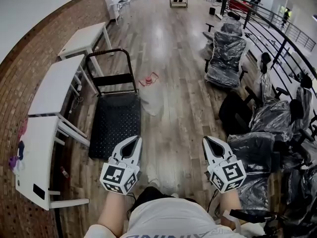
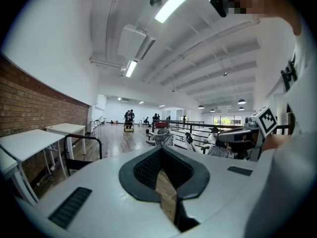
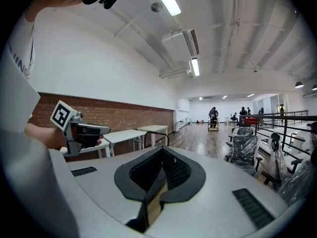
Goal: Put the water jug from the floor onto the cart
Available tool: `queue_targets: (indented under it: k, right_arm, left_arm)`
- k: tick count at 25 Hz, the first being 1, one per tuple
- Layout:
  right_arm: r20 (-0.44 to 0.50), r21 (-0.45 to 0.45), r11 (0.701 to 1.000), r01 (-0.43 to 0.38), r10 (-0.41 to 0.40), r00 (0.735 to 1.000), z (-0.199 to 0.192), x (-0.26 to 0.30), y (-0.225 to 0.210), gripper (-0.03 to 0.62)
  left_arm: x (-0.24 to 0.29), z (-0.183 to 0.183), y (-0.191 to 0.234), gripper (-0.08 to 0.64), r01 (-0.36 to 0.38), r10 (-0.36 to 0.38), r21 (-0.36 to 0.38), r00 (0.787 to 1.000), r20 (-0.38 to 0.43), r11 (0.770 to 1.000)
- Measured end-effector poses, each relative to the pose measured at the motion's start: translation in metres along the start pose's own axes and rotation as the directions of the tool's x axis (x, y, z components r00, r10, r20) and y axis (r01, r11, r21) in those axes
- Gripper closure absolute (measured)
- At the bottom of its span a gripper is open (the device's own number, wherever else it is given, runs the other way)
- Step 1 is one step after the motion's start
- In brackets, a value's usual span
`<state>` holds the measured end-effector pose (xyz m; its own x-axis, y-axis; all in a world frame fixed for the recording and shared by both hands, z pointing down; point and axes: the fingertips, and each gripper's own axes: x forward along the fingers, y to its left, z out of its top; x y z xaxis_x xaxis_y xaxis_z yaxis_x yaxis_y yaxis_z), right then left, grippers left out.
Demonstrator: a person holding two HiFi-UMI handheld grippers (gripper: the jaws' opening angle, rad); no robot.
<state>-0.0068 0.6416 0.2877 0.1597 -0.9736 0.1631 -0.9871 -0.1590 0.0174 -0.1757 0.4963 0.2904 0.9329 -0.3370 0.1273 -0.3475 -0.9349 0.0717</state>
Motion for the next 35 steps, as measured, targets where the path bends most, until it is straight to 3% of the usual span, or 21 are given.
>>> queue_targets:
  k: [6, 11, 16, 21, 30, 35]
  right_arm:
    - [-0.03, -0.009, 1.0, 0.027, -0.027, 0.999, 0.006, 0.05, -0.024, 0.589]
    - [-0.051, -0.075, 0.997, 0.029, -0.032, 0.998, 0.019, 0.112, -0.024, 0.589]
    - [-0.052, 0.0, 1.0, 0.004, -0.004, 0.999, 0.03, 0.176, -0.021, 0.589]
    - [-0.032, -0.007, 1.0, 0.005, -0.005, 0.999, 0.046, 0.227, -0.012, 0.589]
    - [-0.075, -0.018, 0.999, -0.036, 0.035, 0.997, 0.044, 0.278, -0.008, 0.589]
    - [-0.067, -0.008, 0.998, -0.07, 0.069, 0.995, 0.045, 0.313, -0.027, 0.589]
  left_arm:
    - [0.051, 0.005, 0.039, 0.56, 0.019, -0.019, -0.02, 1.0, 0.008, 1.0]
    - [0.081, 0.011, 0.091, 0.56, 0.002, -0.002, -0.042, 1.0, 0.016, 0.999]
    - [0.106, 0.016, 0.148, 0.56, -0.007, 0.008, -0.041, 1.0, 0.005, 0.999]
    - [0.125, 0.015, 0.194, 0.56, 0.008, -0.009, -0.043, 1.0, -0.022, 0.999]
    - [0.148, 0.005, 0.223, 0.56, 0.007, -0.01, -0.046, 0.998, -0.055, 0.999]
    - [0.174, 0.008, 0.239, 0.56, -0.021, 0.018, -0.034, 0.998, -0.066, 0.999]
